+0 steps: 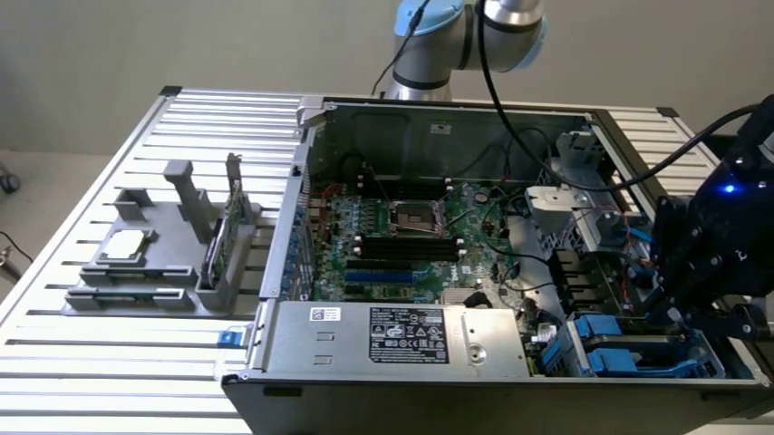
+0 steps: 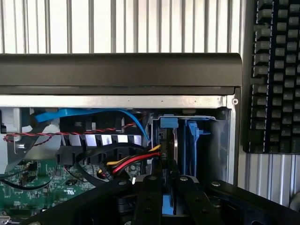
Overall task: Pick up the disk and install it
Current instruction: 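Insert the first disk wire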
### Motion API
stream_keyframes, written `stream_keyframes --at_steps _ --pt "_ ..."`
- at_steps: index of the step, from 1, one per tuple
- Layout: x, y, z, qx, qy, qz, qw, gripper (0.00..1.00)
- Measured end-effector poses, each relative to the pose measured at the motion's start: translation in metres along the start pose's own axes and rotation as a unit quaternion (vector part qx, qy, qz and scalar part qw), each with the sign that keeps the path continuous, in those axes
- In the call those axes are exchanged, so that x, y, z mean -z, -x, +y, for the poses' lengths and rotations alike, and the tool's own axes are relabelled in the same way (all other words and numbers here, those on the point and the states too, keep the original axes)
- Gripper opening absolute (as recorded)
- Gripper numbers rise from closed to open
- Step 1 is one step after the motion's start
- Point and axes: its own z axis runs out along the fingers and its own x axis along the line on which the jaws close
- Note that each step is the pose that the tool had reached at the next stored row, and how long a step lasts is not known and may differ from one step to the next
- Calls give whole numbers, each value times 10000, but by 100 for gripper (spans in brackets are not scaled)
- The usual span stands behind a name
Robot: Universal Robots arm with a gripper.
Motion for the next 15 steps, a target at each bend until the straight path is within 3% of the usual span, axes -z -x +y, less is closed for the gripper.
stream_keyframes --at_steps 8,12,15 --pt "-1 -40 -4 -41 -3 -61 10000 16" --pt "-2 -76 -3 -54 -8 -115 9999 16" --pt "-3 -76 -3 -55 -8 -125 9999 16"
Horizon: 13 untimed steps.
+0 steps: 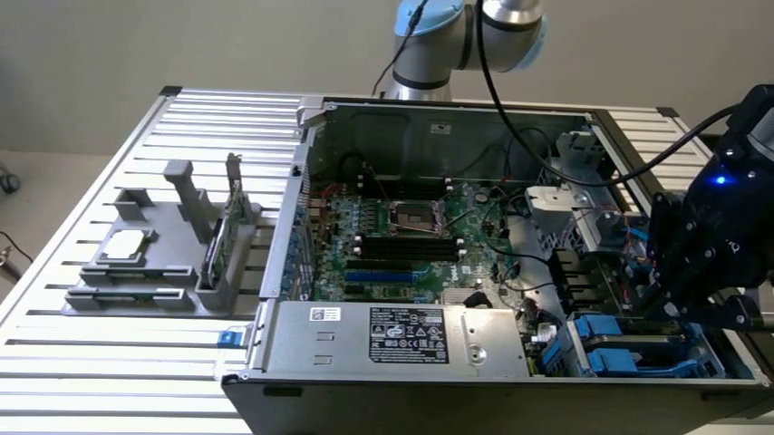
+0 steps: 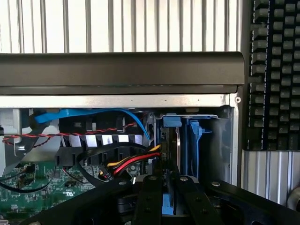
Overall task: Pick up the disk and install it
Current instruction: 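Insert the first disk wire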
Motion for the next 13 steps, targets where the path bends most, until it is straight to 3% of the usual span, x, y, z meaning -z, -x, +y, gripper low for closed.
stream_keyframes --at_steps 6,13 --pt "-7 -1 1 0 0 -3 10000 16" --pt "-22 -1 3 1 -2 -32 10000 16"
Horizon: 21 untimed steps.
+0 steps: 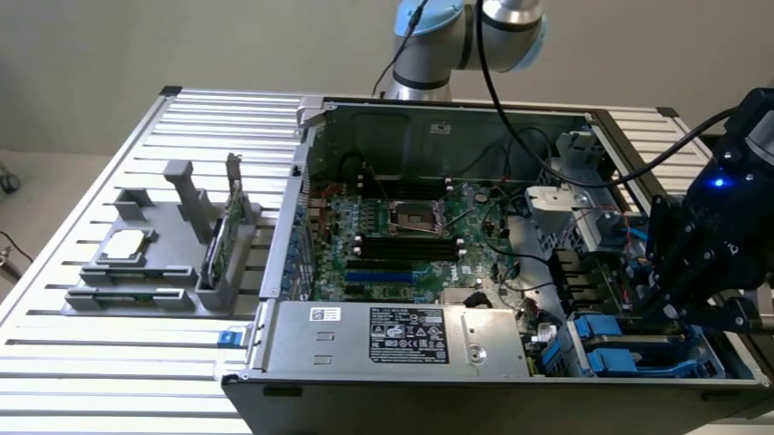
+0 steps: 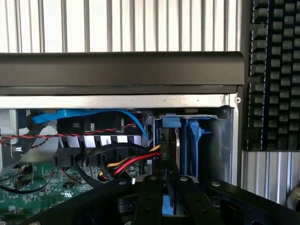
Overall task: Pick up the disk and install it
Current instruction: 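Insert the first disk wire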
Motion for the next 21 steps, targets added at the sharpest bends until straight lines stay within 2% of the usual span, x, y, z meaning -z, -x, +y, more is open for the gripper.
stream_keyframes --at_steps 9,21 --pt "-5 -2 13 -4 -10 -48 10000 16" --pt "-16 -34 23 -59 -58 -65 9999 16"
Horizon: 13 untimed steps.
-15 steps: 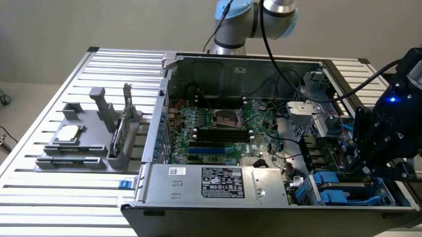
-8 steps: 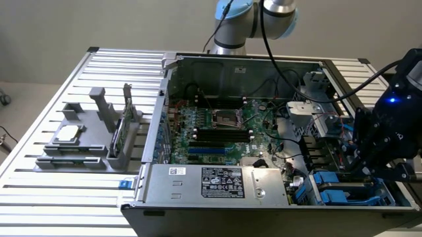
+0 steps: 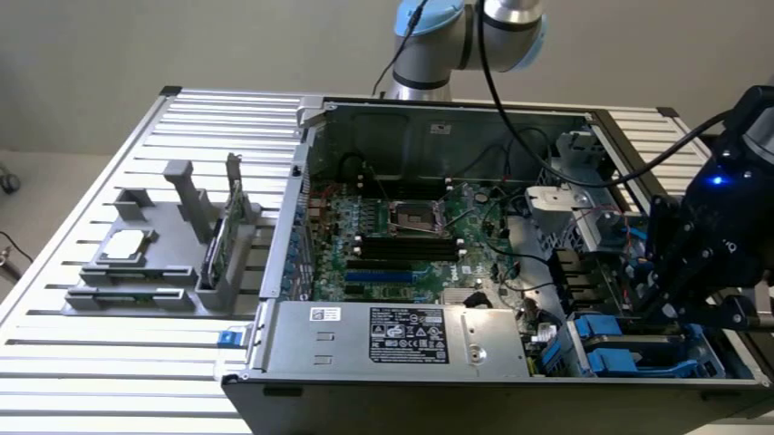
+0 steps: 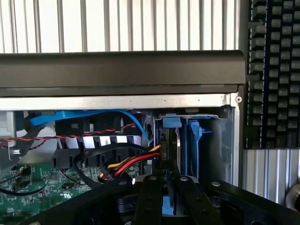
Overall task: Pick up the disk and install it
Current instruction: 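Insert the first disk wire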
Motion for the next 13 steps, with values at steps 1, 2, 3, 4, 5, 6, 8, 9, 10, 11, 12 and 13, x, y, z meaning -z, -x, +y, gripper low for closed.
stream_keyframes --at_steps 1,2,3,4,5,6,8,9,10,11,12,13 --pt "0 0 5 -5 -8 -2 10000 16" --pt "0 -1 8 -10 -16 -3 10000 16" --pt "0 -1 10 -15 -24 -3 10000 16" --pt "0 0 13 -19 -33 -4 10000 16" --pt "0 0 15 -23 -43 -5 10000 16" --pt "0 -1 18 -27 -54 -5 10000 16" --pt "-1 -1 27 -37 -77 -6 10000 16" --pt "0 -1 32 -42 -88 -7 10000 16" --pt "-1 -1 37 -47 -96 -8 9999 16" --pt "-1 -2 41 -50 -103 -8 9999 16" --pt "-1 -2 42 -53 -108 -8 9999 16" --pt "-1 -2 43 -54 -109 -8 9999 16"
